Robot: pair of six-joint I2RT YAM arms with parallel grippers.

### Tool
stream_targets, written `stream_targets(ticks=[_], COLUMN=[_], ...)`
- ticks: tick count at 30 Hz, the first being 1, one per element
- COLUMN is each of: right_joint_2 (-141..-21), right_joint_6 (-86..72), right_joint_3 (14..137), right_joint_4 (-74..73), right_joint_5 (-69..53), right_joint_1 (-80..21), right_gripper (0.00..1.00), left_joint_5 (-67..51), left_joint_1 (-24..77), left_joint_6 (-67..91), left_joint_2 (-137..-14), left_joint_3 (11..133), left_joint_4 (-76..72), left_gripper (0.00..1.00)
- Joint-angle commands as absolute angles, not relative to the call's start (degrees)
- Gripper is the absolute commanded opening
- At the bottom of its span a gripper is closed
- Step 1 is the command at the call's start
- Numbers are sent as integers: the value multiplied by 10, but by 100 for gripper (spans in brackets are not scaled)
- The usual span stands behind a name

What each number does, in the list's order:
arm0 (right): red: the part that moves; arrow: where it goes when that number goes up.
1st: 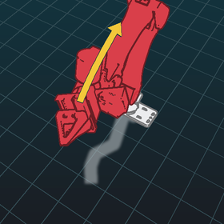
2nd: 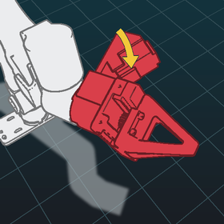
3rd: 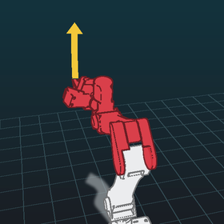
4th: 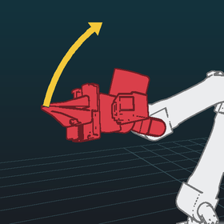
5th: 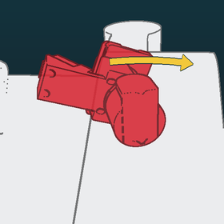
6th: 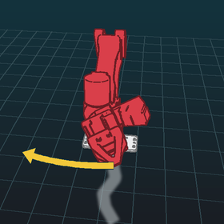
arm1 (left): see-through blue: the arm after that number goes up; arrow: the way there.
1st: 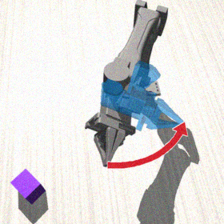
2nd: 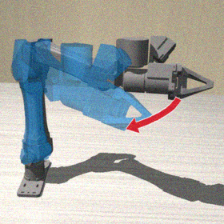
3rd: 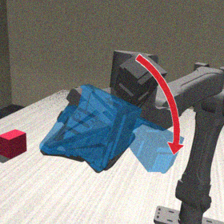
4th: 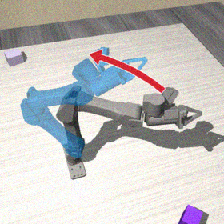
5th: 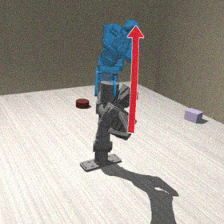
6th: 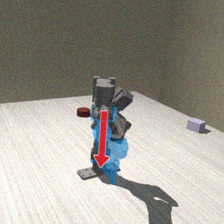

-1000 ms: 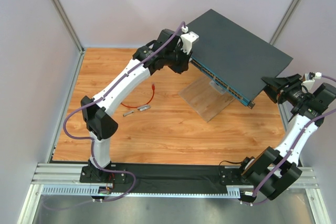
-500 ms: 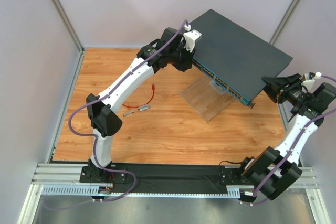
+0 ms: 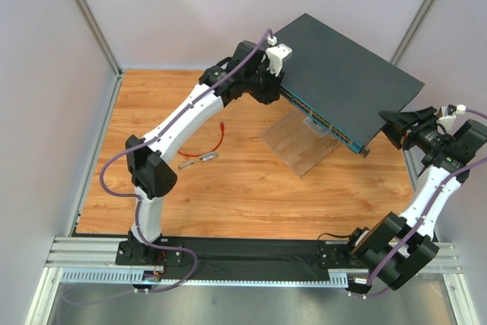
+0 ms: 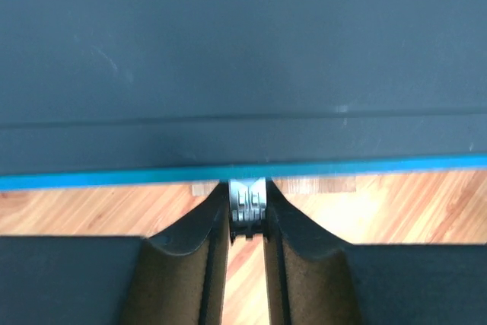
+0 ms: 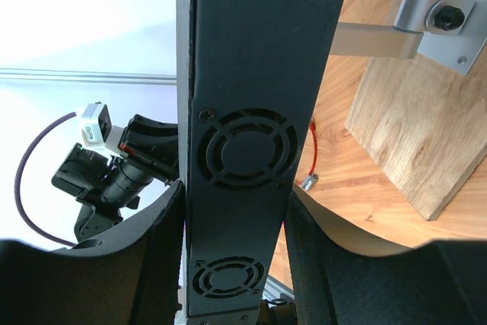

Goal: Insert the plug into the switch port

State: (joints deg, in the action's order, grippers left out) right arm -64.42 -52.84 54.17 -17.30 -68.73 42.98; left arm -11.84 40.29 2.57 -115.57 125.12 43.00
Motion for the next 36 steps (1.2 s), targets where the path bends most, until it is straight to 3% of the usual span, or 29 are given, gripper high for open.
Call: stream_targets(ticks=[1,5,8,12,14,22,27,36], right_joint_2=[-658,-667,-669,-669,-667,-668,-671,-675], right_joint_6=[-505,-496,-494,-492,-490,-484,-481,-478], right_joint_3=[560,575,577,577,576,577,579,577], right_joint_4=[-173,-187,-187,-189,-189,-198,-201,-201], right_joint_5=[-658,-659,-658,-657,-657,-657,-659,-660], right_joint_1=[396,396,396,396,396,396,396,396], right_gripper=[0,0,0,0,0,0,0,0], left_joint_5=[-141,-156,-171,-173,-173,-191,-184,-181], left_joint_1=[394,388,383,376,375,376,377,376], left_joint_6=[14,1,1,4,4,22,24,34], left_joint_2=[-1096,-1054,-1026,-982,-978,-1032,-1063,-1087], left_joint_3=[1218,1181,1151,1106,1099,1162,1194,1218], left_joint_4=[407,445,460,439,426,403,399,388], left_gripper=[35,54,60,49,39,7,0,0])
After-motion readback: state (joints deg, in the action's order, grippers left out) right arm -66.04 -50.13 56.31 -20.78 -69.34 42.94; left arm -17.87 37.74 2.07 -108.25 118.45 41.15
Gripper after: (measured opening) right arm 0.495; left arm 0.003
